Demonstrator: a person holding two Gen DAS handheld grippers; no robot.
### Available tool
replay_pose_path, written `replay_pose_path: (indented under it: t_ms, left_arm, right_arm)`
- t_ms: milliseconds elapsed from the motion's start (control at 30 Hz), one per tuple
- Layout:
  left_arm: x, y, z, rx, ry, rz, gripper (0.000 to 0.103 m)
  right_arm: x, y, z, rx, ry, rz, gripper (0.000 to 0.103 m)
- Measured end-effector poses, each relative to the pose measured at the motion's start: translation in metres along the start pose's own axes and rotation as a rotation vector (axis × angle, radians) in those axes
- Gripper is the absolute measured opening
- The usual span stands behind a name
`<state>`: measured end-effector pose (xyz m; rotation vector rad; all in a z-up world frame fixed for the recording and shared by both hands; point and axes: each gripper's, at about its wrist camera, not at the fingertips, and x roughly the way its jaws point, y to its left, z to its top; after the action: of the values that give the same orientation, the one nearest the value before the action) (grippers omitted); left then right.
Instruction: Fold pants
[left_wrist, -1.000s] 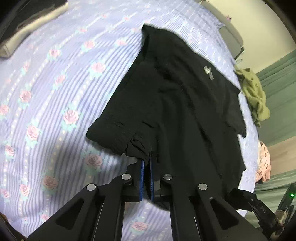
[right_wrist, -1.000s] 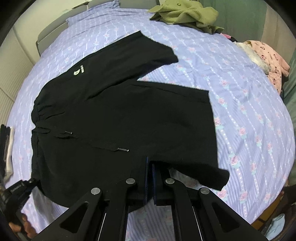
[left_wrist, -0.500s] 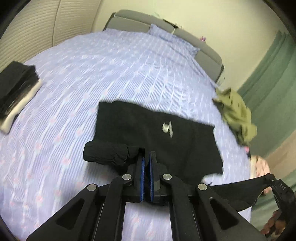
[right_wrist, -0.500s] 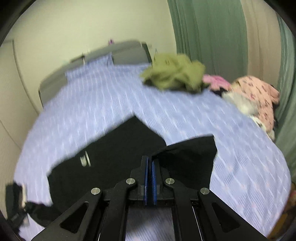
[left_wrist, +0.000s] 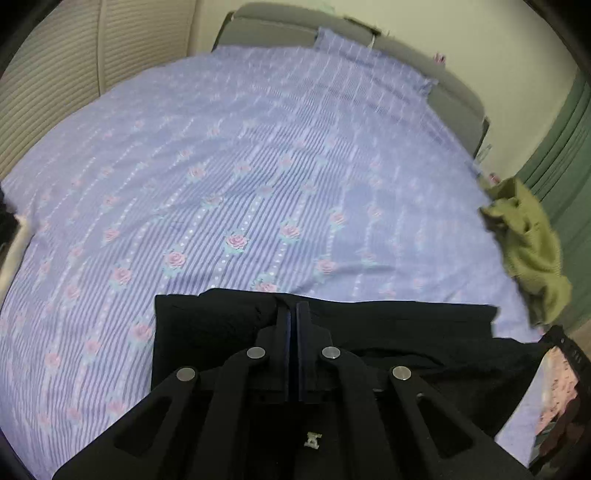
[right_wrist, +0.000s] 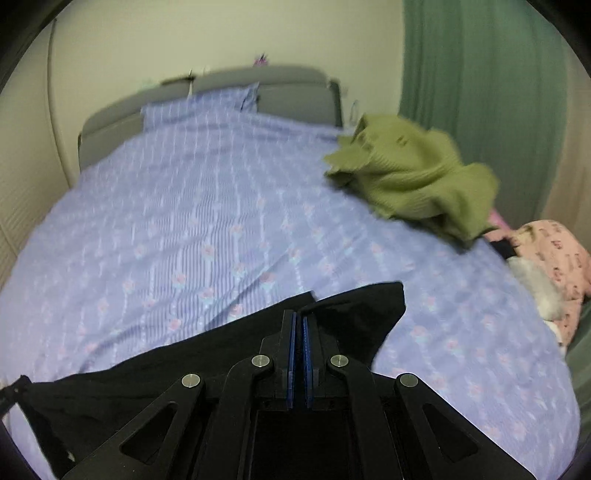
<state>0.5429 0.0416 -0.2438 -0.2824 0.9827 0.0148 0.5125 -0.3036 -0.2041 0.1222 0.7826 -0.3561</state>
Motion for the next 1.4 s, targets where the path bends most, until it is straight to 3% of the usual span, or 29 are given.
replay_pose_path:
  t_ms: [100, 167, 233, 267, 300, 333, 367, 400, 533, 567, 667, 800, 900, 1000, 1100, 1267, 1300, 1400]
  left_arm:
    - [0.028, 0.004, 0.002, 0.009, 0.037, 0.04, 0.005]
    - [0.039, 0.006, 0.0, 0.012, 0.055, 0.052, 0.013]
    - [0.048, 0.007, 0.003, 0.021, 0.091, 0.038, 0.042]
    - [0.048, 0.006, 0.005, 0.025, 0.099, 0.006, 0.052]
    - [0.044, 0.005, 0.008, 0.028, 0.099, -0.034, 0.07]
    - [0.038, 0.003, 0.01, 0.036, 0.095, -0.044, 0.08]
    - [0.029, -0.001, 0.011, 0.06, 0.075, -0.041, 0.084]
    - [0.017, -0.005, 0.013, 0.099, 0.045, -0.029, 0.09]
    - [-0.016, -0.019, 0.016, 0.306, -0.046, -0.049, 0.092]
    - [-0.018, -0.028, 0.017, 0.385, -0.059, -0.072, 0.092]
    - [-0.011, -0.066, 0.023, 0.604, -0.041, -0.181, 0.091]
    - [0.009, -0.13, 0.008, 0.831, 0.025, -0.359, 0.089]
    - [0.032, -0.174, -0.004, 0.908, 0.092, -0.41, 0.088]
    - [0.068, -0.216, -0.017, 0.963, 0.195, -0.41, 0.08]
    - [0.091, -0.25, -0.025, 0.993, 0.212, -0.392, 0.079]
    - [0.117, -0.291, -0.035, 0.993, 0.254, -0.429, 0.076]
    - [0.122, -0.298, -0.039, 1.009, 0.259, -0.425, 0.069]
    - [0.138, -0.311, -0.047, 1.03, 0.291, -0.396, 0.007]
  right_arm:
    - [0.046, 0.014, -0.003, -0.021, 0.066, 0.002, 0.004]
    - [0.062, 0.017, -0.007, -0.025, 0.099, 0.004, 0.004]
    - [0.08, 0.025, -0.008, -0.044, 0.119, -0.007, 0.004]
    - [0.084, 0.027, -0.009, -0.058, 0.123, -0.012, 0.006]
    - [0.088, 0.03, -0.008, -0.065, 0.135, -0.019, 0.01]
    - [0.09, 0.031, -0.006, -0.057, 0.153, -0.011, 0.029]
    - [0.089, 0.031, -0.005, -0.047, 0.159, 0.001, 0.055]
    - [0.083, 0.031, -0.004, -0.03, 0.154, 0.02, 0.059]
    - [0.038, 0.025, -0.001, -0.056, 0.045, 0.063, 0.062]
    - [0.029, 0.023, -0.002, -0.074, 0.018, 0.06, 0.07]
    - [0.006, 0.009, -0.016, -0.157, -0.047, 0.026, 0.073]
    - [0.004, -0.02, -0.044, -0.174, 0.005, 0.027, 0.073]
    - [0.011, -0.045, -0.062, -0.113, 0.063, 0.024, 0.073]
    - [0.022, -0.073, -0.077, -0.017, 0.12, 0.011, 0.073]
    - [0.026, -0.096, -0.092, 0.059, 0.139, 0.009, 0.073]
    - [0.032, -0.121, -0.106, 0.112, 0.167, 0.003, 0.073]
    - [0.033, -0.126, -0.108, 0.125, 0.169, 0.008, 0.073]
    - [0.036, -0.132, -0.109, 0.144, 0.171, 0.015, 0.073]
